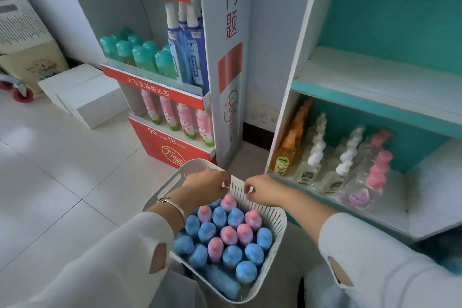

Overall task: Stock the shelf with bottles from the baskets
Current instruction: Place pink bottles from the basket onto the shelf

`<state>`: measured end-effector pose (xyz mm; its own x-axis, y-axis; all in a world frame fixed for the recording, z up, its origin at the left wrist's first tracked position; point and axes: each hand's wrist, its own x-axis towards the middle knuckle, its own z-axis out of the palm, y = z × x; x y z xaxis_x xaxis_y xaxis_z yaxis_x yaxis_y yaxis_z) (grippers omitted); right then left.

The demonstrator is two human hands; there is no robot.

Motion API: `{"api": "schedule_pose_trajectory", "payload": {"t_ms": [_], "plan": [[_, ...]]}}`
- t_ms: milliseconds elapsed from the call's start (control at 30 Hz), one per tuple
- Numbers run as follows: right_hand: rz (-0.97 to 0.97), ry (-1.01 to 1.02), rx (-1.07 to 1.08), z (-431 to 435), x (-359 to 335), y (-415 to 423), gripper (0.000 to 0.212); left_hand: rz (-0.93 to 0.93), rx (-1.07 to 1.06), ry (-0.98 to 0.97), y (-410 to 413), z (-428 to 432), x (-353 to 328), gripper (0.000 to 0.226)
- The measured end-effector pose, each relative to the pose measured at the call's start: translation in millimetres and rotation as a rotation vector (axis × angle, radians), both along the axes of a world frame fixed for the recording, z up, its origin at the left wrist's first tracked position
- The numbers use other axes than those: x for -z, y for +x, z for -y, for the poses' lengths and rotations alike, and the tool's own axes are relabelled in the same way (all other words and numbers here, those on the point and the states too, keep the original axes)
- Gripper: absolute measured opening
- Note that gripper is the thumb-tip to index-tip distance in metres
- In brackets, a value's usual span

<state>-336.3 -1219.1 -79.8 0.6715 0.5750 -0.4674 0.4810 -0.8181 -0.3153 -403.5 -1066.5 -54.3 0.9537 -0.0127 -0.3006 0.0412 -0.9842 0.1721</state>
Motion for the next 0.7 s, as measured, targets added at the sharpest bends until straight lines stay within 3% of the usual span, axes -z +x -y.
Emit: {"api": "schedule_pose_trajectory", "payload": {"t_ms": [133, 300, 533, 700], "plan": [[-0.065, 0.012, 0.04, -35, 32, 18, 0.027, -0.09, 0.036, 0.008, 18, -16, 16, 0.026], [-0.086, -0.019, -0.001, -70, 93, 33, 0.023, -0.067, -0.029, -0.034, 32, -39, 31, 0.024], [0.055, -0.11, -0.112, -95, 148, 31, 0.031, -0.07, -0.001, -0.016, 34, -56, 39, 0.028], [0.195, -0.3, -0.156, -104, 177, 27, 0.034, -0.132, -0.036, 0.005, 25, -69, 50, 0.027]]}}
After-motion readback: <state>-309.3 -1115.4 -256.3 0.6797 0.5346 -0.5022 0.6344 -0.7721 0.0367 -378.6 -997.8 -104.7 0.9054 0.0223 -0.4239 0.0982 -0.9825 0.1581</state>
